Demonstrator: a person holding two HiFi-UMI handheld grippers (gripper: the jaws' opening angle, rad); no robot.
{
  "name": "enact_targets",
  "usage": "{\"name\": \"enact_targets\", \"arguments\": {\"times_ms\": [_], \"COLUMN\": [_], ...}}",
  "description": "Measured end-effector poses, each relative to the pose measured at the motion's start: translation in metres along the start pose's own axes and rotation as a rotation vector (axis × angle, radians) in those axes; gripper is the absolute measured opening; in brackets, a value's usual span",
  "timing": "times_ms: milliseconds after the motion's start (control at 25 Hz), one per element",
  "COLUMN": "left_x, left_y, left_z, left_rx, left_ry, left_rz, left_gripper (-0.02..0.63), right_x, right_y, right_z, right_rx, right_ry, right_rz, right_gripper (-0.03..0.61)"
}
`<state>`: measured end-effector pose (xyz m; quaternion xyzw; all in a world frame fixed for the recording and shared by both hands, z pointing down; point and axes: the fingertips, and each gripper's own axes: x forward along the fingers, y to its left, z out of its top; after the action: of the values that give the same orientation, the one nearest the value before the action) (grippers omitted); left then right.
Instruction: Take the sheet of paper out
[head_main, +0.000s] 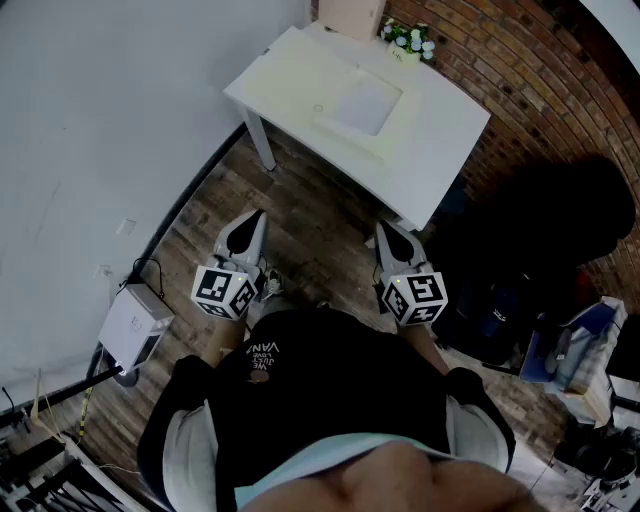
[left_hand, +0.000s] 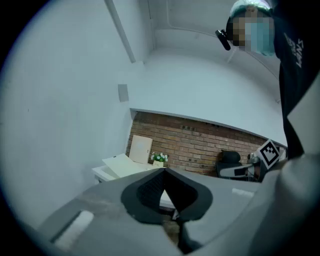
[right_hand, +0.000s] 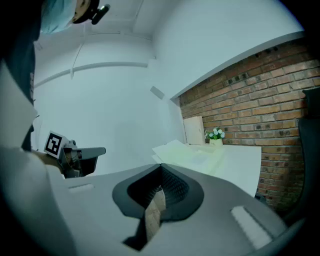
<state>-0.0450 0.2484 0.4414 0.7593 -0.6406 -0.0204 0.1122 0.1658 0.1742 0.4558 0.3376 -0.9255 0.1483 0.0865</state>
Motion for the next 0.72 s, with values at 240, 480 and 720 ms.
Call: {"name": "enact_targets", "arguments": {"times_ms": [240, 480, 720], "left_x": [0.002, 0.008, 0.014], "left_y": [0.006, 0.029, 0.067], "left_z": [-0.002, 0.001, 0.01], "left_rx": [-0.004, -0.03, -0.019], "left_ry": [0.004, 0.009, 0.017], "left_rz": [-0.019, -0.044, -0.088], "left_gripper": [0.0, 0.0, 0.0], "right_x": [0.014, 0.035, 0.059], "right_y": [0.009, 0.014, 0.026], "right_z": [0.004, 0.01, 0.014], "right_rx": [0.058, 0.072, 0.099], "right_ry": [-0.029, -0.052, -0.074], "right_rz": [0.031, -0.019, -0.089], "right_gripper": [0.0, 0.001, 0.001]}}
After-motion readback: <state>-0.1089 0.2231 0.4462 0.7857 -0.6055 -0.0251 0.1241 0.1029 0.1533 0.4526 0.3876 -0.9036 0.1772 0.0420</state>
